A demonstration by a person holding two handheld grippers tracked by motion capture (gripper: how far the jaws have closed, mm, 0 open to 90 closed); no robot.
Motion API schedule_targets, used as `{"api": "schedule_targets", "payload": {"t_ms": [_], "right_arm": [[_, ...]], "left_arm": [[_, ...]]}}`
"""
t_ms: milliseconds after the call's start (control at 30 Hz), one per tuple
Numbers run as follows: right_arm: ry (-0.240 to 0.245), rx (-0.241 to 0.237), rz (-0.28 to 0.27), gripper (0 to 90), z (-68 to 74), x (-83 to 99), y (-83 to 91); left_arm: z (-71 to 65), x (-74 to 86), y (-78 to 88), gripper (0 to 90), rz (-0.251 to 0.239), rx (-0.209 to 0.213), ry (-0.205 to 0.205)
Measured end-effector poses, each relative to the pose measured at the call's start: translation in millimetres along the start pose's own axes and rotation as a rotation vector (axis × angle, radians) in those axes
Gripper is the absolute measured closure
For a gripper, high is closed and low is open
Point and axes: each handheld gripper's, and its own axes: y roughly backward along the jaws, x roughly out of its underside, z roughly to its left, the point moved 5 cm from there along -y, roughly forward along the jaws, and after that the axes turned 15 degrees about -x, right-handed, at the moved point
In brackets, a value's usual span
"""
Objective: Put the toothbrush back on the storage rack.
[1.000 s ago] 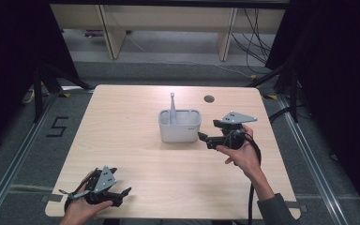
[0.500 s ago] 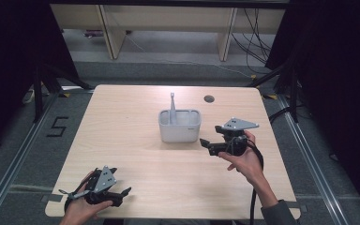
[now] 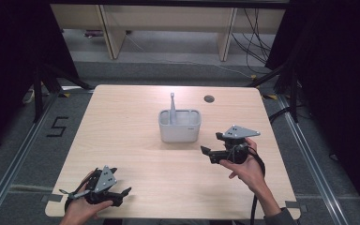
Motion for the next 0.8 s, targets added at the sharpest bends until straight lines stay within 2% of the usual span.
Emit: {"api": "schedule_targets", "payload": {"t_ms": [33, 100, 133, 167, 233, 267, 300, 367, 400, 433, 467, 500, 533, 567, 600, 633, 667, 733, 767, 800], "right_arm": [[-0.023, -0.003, -0.004, 21.0, 2.2, 1.7, -0.4], [0.01, 0.003, 0.006, 21.0, 0.1, 4.6, 0.1], [-0.007, -0.01, 0.011, 21.0, 1.7, 6.6, -0.6], [0.004, -0.002, 0.014, 21.1, 0.9, 8.1, -0.2], [-0.01, -0.015, 0.011, 21.1, 2.5, 11.2, -1.3], [-0.007, -0.002, 0.02, 21.1, 2.1, 12.6, 0.4], [-0.027, -0.01, 0.014, 21.1, 4.0, 14.2, -0.1], [-0.015, -0.008, 0.027, 21.1, 3.2, 17.2, 1.1], [-0.02, -0.002, 0.017, 21.2, 3.3, 18.5, 0.9], [-0.033, -0.009, 0.021, 21.2, 4.9, 20.3, 0.9], [-0.009, -0.003, 0.025, 21.3, 3.0, 21.3, 1.7], [-0.011, -0.005, 0.031, 21.2, 3.4, 23.0, 2.0], [-0.04, -0.008, 0.036, 21.3, 5.8, 25.0, 2.4], [-0.03, -0.006, 0.032, 21.3, 5.2, 26.0, 2.3], [-0.056, -0.007, 0.037, 21.3, 7.2, 27.9, 3.2], [-0.014, -0.003, 0.034, 21.3, 4.1, 28.4, 2.9], [-0.037, 0.003, 0.037, 21.3, 5.7, 30.3, 3.5], [-0.02, 0.002, 0.039, 21.3, 4.4, 32.6, 4.2], [-0.058, 0.0, 0.046, 21.3, 7.1, 35.1, 4.6], [-0.034, 0.002, 0.041, 21.3, 5.2, 36.3, 4.0]], "left_arm": [[0.0, 0.4, 0.3, 15.1, 0.001, -0.001, 0.002], [0.8, 0.4, 0.5, 15.1, 0.002, 0.01, -0.002], [3.4, 0.9, 0.9, 15.1, 0.012, -0.001, -0.034], [0.8, -0.3, 0.0, 15.1, -0.01, -0.001, 0.003], [0.2, -0.2, 0.0, 15.1, -0.007, -0.005, 0.007], [0.2, 0.0, 0.2, 15.1, -0.001, -0.003, 0.006], [0.3, 0.1, 0.1, 15.1, 0.0, 0.003, 0.004], [0.4, 0.1, -0.1, 15.1, 0.0, 0.002, 0.004], [1.5, 0.3, 0.5, 15.1, 0.004, 0.003, -0.014], [0.6, 0.1, 0.3, 15.1, 0.0, -0.002, 0.003], [0.6, -0.2, -0.3, 15.1, -0.007, -0.011, 0.005], [1.1, -0.2, 0.2, 15.1, -0.007, -0.003, -0.004], [1.2, 0.3, 0.0, 15.1, 0.0, -0.012, -0.002], [1.4, 0.2, -0.2, 15.1, -0.001, -0.014, -0.005], [1.6, 0.3, 0.1, 15.1, 0.002, -0.007, -0.009], [1.1, 0.4, 0.5, 15.1, 0.006, 0.002, -0.004], [0.7, 0.3, 0.3, 15.1, 0.004, 0.005, -0.001], [2.7, 1.0, 1.2, 15.1, 0.013, 0.005, -0.036], [2.5, 1.0, 1.2, 15.1, 0.012, 0.004, -0.034], [0.4, 0.5, 0.3, 15.1, 0.002, -0.003, 0.001]]}}
